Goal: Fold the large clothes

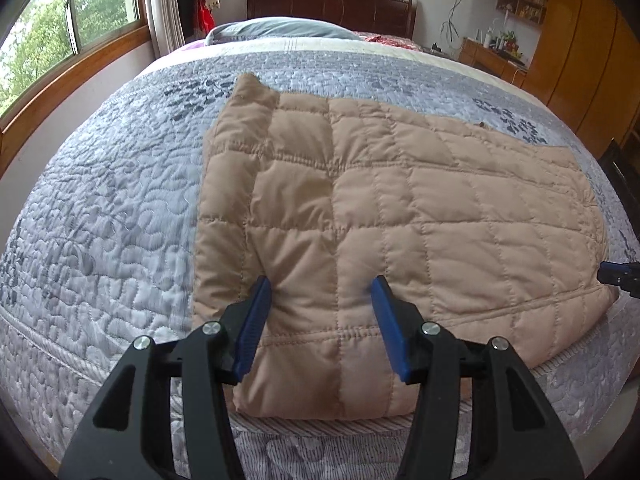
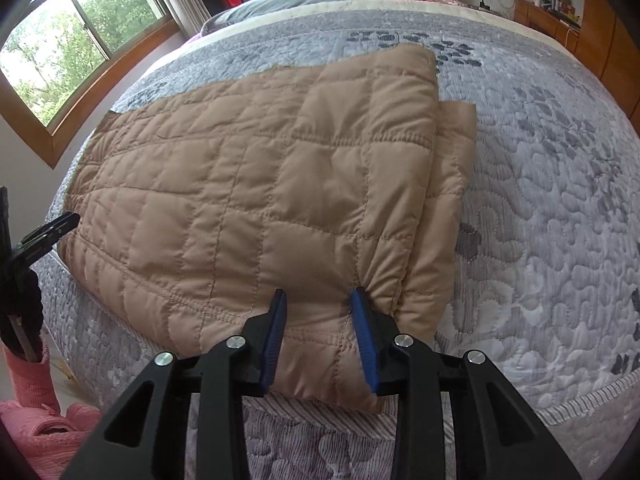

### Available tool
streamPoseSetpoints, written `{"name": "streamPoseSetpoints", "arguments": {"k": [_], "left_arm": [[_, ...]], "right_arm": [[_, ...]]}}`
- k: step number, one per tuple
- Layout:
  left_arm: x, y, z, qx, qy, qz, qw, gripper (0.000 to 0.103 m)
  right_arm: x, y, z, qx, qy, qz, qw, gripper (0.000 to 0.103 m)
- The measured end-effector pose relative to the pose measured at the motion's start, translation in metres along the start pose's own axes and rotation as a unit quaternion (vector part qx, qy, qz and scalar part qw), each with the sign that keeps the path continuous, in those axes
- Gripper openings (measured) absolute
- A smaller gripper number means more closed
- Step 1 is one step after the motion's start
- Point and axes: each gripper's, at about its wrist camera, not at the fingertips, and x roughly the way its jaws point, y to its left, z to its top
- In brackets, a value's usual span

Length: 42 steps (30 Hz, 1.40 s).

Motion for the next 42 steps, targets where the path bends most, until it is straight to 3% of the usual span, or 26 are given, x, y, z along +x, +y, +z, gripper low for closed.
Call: {"name": "streamPoseSetpoints", "arguments": {"k": [10,17,20,26,32,35,42], "left_arm": [[0.008,0.003,-0.005,-0.002,-0.007,0.001,1.0000,0.053],[-0.025,0.012,-0.017,-0.024,-0.013,0.006,0.9996,0.058],[-0.043,0.025,-0.027,-0.053,-0.017,0.009,0.9984,0.061],[-0.052,0.036,-0.048,-0.115,0.013,-0.032,0.9928,0.063],[-0.035,0.040,-0.057,-0.147,0.034,-0.039,0.9878,0.064],[-0.025,0.044,-0.061,-0.175,0.049,-0.064,0.9813,0.064],[-0.018,0.044,-0.063,-0.197,0.043,-0.090,0.9754,0.066]], "right_arm": [[0.003,0.003,-0.001,-0.002,-0.009,-0.011,1.000,0.033],[-0.030,0.003,0.001,0.004,-0.030,0.003,1.000,0.034],[-0.040,0.003,0.000,-0.001,-0.035,-0.012,0.999,0.034],[-0.032,-0.003,-0.003,-0.003,-0.011,-0.032,0.999,0.034],[-0.012,-0.012,-0.008,0.008,0.008,-0.032,0.999,0.034],[-0.006,-0.015,-0.008,0.009,0.010,-0.028,1.000,0.034],[0.000,-0.015,-0.007,0.007,0.015,-0.029,0.999,0.034]]}}
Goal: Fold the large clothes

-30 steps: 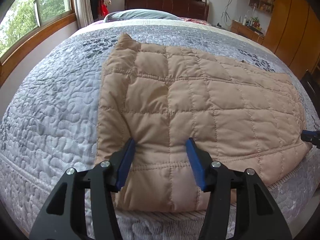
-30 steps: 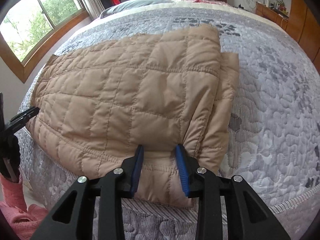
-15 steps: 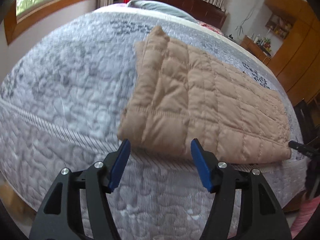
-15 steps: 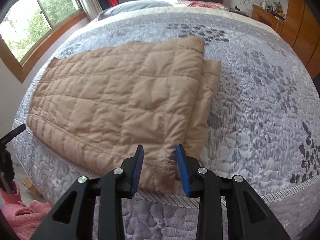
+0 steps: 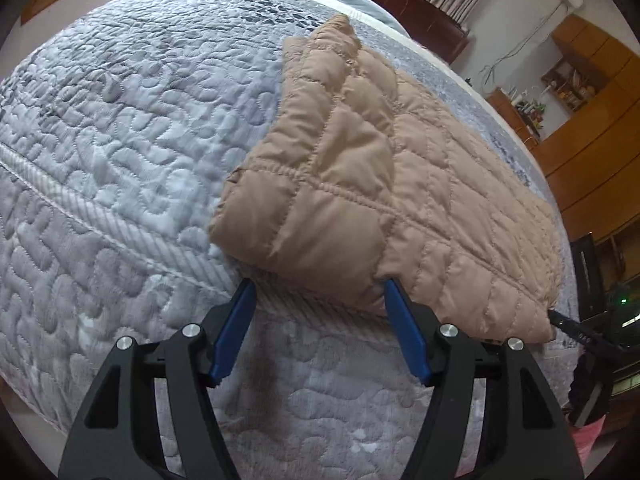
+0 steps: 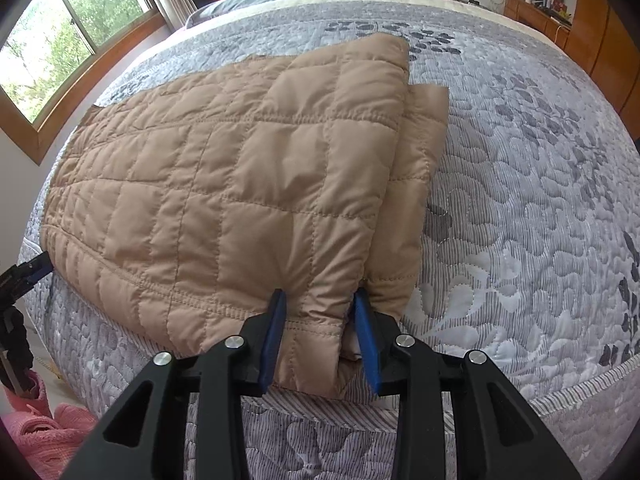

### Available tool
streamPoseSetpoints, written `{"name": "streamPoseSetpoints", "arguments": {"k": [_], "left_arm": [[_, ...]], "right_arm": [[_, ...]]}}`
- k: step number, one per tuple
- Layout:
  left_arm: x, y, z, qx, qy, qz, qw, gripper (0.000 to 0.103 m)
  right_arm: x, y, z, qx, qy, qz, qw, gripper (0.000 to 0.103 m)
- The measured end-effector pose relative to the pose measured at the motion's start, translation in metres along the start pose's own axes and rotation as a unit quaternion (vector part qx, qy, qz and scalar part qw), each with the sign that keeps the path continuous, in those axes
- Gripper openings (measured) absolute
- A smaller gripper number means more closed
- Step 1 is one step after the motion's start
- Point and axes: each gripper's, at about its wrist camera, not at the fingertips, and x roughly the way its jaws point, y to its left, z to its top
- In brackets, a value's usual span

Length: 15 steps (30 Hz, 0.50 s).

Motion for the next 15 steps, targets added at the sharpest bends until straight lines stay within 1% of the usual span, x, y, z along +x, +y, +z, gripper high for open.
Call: {"name": "streamPoseSetpoints", "arguments": {"k": [3,5,13,14,15], "left_arm": [[0.005,-0.005,0.003,0.001,0.002,-0.013,0.9999,0.067],[0.009,-0.007,0.006,0.001,0.002,-0.014,0.9999,0.067],[0.021,0.001,0.020,-0.019,-0.003,-0.035,0.9992,0.069],[0.022,0.002,0.022,-0.022,-0.005,-0.035,0.9991,0.067],[0.022,0.003,0.022,-0.024,-0.009,-0.034,0.9991,0.061]], "right_arm": [[0.000,0.000,0.000,0.000,0.001,0.001,1.000,0.034],[0.001,-0.001,0.000,0.000,0.001,0.002,1.000,0.034],[0.003,-0.002,0.001,-0.002,0.002,0.002,1.000,0.035],[0.003,-0.002,0.001,-0.002,0.003,0.002,1.000,0.035],[0.003,-0.001,0.001,-0.001,0.002,0.002,1.000,0.035]]}}
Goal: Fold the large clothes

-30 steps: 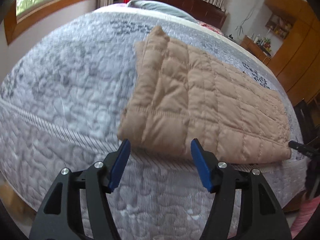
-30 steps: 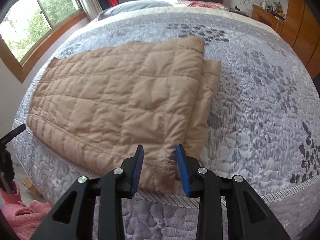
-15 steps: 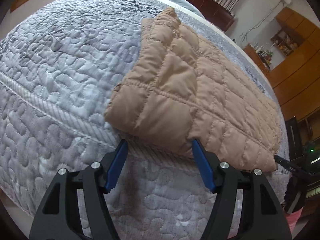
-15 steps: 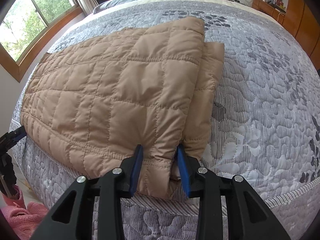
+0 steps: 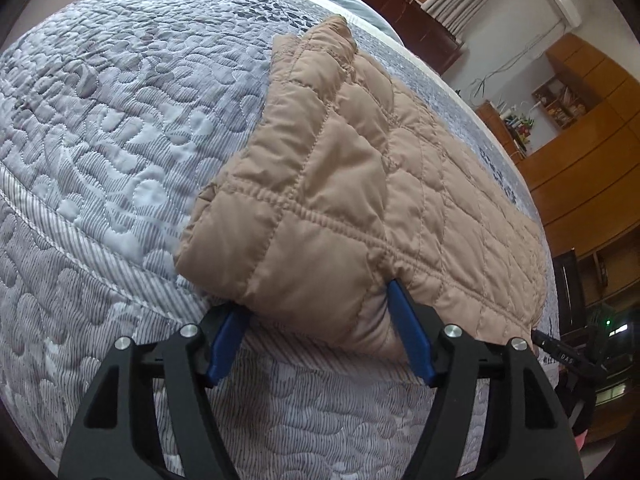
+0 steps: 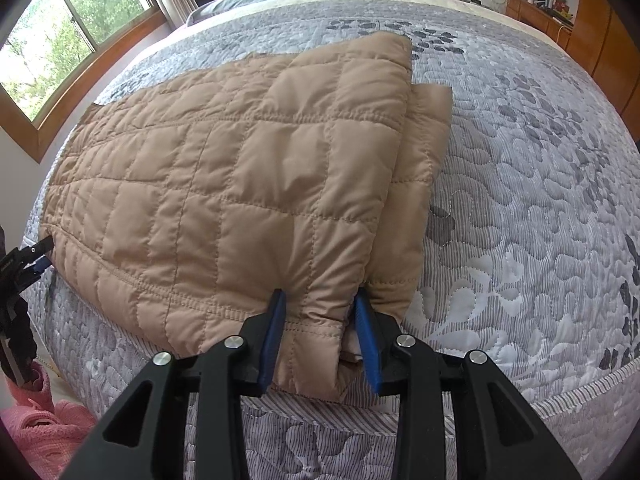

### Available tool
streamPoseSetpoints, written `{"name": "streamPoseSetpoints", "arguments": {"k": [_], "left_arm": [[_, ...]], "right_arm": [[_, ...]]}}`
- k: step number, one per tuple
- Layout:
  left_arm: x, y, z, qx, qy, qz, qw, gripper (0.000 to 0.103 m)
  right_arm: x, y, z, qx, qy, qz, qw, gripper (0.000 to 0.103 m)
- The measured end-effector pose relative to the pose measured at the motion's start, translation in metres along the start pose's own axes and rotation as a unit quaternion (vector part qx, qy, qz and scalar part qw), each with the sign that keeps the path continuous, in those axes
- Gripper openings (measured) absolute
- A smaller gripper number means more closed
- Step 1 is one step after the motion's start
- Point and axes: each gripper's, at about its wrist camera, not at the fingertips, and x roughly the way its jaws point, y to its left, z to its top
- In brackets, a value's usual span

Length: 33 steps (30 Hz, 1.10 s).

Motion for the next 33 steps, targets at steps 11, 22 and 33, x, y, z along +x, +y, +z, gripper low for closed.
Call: {"name": "streamPoseSetpoints", "arguments": {"k": [11,22,33], "left_arm": [[-0.001,0.003,0.004,0.002,-0.015,-0.005,0.9999,0.025],[0.013,0.013,0.000,-0.015,-0.015,-0.036,0.9991,0.018],[-0.048,-0.041,0.007,0.070,-0.092,-0.039,0.9925,0.009]], "right_arm": [[0.002,-0.002,0.000,0.001,-0.001,0.005,1.000,0.035],[0.003,-0.005,-0.002,0.004,-0.011,0.019,1.000,0.035],[0.002,-0.009,-0.005,0.013,-0.018,0.039,0.999,0.035]]}}
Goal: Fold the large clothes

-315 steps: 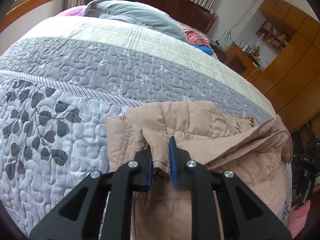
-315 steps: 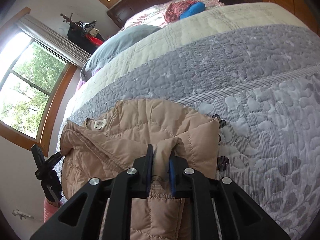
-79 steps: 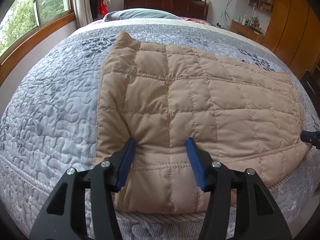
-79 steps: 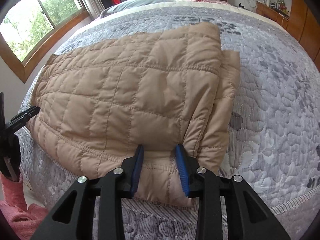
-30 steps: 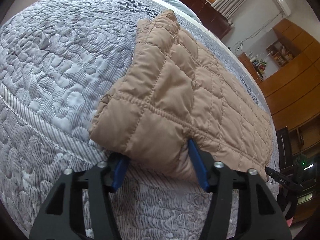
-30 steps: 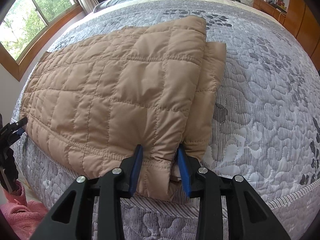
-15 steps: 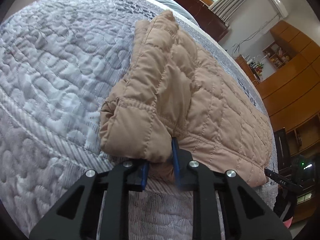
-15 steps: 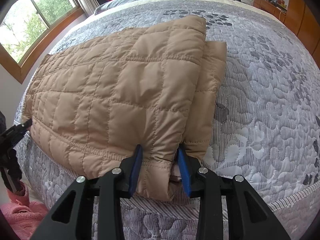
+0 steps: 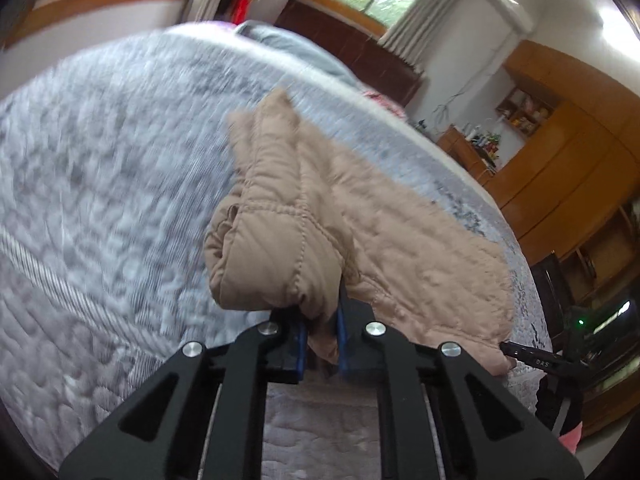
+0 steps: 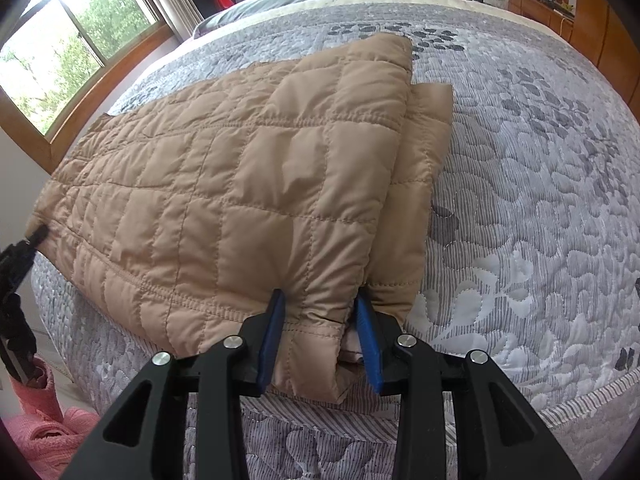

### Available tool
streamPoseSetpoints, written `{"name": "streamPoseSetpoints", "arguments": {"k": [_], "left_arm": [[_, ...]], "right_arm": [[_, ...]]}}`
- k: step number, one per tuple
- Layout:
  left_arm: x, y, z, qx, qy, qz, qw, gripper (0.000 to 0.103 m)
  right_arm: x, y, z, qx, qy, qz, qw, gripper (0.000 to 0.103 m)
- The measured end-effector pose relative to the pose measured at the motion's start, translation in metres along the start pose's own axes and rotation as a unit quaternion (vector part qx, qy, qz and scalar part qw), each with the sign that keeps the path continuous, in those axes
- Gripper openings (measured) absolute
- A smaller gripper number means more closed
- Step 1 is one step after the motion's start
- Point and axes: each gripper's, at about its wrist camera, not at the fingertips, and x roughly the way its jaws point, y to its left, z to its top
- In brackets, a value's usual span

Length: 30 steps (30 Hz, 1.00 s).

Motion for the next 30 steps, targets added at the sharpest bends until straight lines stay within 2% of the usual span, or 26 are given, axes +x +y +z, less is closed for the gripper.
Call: {"name": "streamPoseSetpoints", "arguments": {"k": [3,6,13,18,22,26,30], "left_arm": [[-0.013,-0.031,0.007,0.047,-0.021,-0.006,0.9986,0.009],[-0.021,-0.065,0.011,0.096,-0.033,-0.028,0.9944,0.009],[-0.015,-0.134,0.000,0.204,-0.022,-0.073,0.9759,0.009],[0.008,-0.163,-0.018,0.266,0.012,-0.091,0.9596,0.009],[0.035,-0.171,-0.028,0.288,0.052,-0.100,0.9509,0.009],[0.073,-0.167,-0.041,0.279,0.116,-0.108,0.9470,0.010],[0.100,-0.161,-0.053,0.275,0.145,-0.106,0.9444,0.010]], "right_arm": [[0.000,0.000,0.001,0.000,0.002,0.001,1.000,0.035],[0.001,-0.001,0.002,0.000,0.005,0.002,1.000,0.035],[0.002,-0.003,0.004,0.002,0.012,0.007,1.000,0.035],[0.002,-0.004,0.006,0.001,0.017,0.009,1.000,0.035],[0.001,-0.003,0.006,0.000,0.017,0.010,1.000,0.035],[0.001,-0.004,0.006,0.000,0.018,0.011,1.000,0.035],[0.001,-0.004,0.005,0.000,0.018,0.013,1.000,0.036]]}}
